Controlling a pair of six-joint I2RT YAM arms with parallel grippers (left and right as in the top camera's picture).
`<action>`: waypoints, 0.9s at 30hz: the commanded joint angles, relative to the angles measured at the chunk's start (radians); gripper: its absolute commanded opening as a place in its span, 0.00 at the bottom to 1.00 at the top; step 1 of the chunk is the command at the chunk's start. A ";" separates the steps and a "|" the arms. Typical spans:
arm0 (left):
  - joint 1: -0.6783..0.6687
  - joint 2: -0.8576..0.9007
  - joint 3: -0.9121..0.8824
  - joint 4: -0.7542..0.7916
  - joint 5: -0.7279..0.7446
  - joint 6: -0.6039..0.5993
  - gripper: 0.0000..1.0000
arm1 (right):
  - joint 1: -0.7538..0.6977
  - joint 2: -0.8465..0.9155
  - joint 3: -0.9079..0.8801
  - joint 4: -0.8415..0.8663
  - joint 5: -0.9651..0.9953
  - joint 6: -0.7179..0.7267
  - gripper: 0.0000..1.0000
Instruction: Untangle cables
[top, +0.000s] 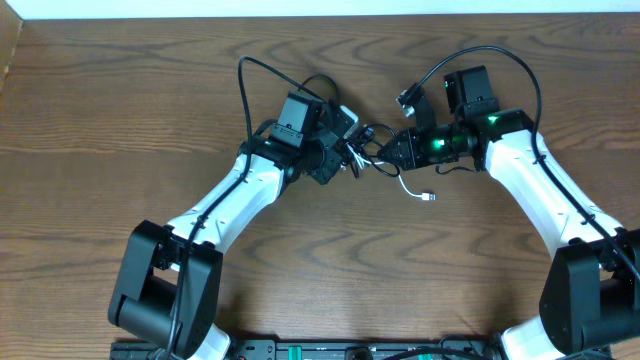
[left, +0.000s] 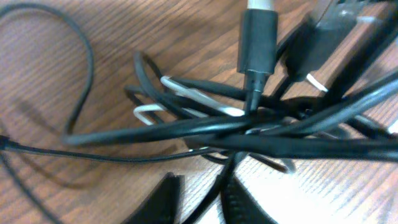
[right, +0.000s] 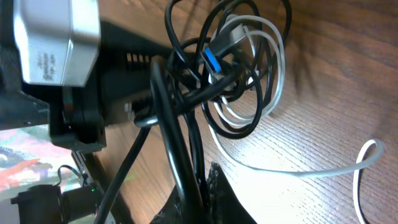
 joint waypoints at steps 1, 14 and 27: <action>-0.002 -0.002 0.009 -0.038 -0.064 -0.003 0.08 | 0.002 -0.008 0.004 0.005 -0.005 0.010 0.01; 0.100 -0.384 0.009 -0.195 -0.113 -0.089 0.08 | -0.035 -0.008 0.004 0.000 0.198 0.174 0.01; 0.338 -0.458 0.009 -0.187 -0.172 -0.180 0.34 | -0.034 -0.009 0.004 -0.020 0.179 0.172 0.01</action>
